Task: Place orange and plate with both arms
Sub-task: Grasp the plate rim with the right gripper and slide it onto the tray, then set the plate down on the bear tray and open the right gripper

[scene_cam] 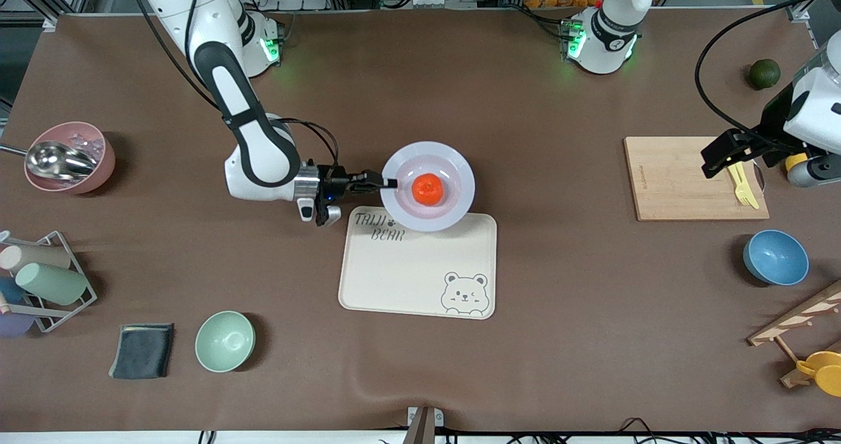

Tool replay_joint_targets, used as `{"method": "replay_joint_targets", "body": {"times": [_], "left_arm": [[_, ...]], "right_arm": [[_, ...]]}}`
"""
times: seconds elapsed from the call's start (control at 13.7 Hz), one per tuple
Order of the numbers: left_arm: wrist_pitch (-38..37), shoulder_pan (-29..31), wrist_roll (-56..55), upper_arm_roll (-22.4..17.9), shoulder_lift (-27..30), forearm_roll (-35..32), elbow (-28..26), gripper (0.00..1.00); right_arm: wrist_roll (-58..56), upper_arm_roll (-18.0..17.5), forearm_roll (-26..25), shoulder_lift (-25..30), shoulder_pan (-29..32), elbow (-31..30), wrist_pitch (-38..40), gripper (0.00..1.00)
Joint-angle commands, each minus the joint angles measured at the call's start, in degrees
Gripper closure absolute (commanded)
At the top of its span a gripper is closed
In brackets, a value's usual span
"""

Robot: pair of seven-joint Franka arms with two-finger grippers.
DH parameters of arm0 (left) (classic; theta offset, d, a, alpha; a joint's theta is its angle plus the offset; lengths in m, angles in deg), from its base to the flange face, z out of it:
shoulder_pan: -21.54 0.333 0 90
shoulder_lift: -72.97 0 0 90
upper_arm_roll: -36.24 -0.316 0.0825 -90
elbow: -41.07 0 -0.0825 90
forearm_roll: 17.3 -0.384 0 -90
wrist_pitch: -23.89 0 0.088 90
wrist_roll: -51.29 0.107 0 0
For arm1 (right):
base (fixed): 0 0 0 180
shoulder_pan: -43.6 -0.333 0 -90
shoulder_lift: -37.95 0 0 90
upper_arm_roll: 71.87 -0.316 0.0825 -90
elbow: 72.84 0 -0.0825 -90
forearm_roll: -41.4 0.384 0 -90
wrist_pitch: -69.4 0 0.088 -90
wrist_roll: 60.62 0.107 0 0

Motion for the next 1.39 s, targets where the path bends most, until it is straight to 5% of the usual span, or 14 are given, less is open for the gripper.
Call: {"method": "replay_joint_targets", "body": {"times": [0.0, 0.51, 1.1, 1.32], "left_arm": [[-0.96, -0.49, 1.24, -0.81, 2.48, 1.47, -2.12, 0.0], [-1.4, -0.13, 1.24, -0.54, 1.86, 1.03, -1.85, 0.0], [-1.58, -0.57, 1.06, -0.28, 1.42, 1.2, -1.33, 0.0], [-1.75, -0.4, 1.06, -0.28, 1.34, 1.21, -1.24, 0.0]], "right_arm": [[3.01, -0.53, 1.22, -6.56, 1.32, 8.64, -3.75, 1.0], [4.51, -0.44, 0.6, -13.33, 3.08, 17.09, -7.29, 1.0], [4.42, -0.62, 1.12, -15.98, 0.36, 18.33, -12.72, 1.0], [4.77, -0.53, 0.52, -16.07, -1.93, 18.77, -18.26, 0.83]]}}
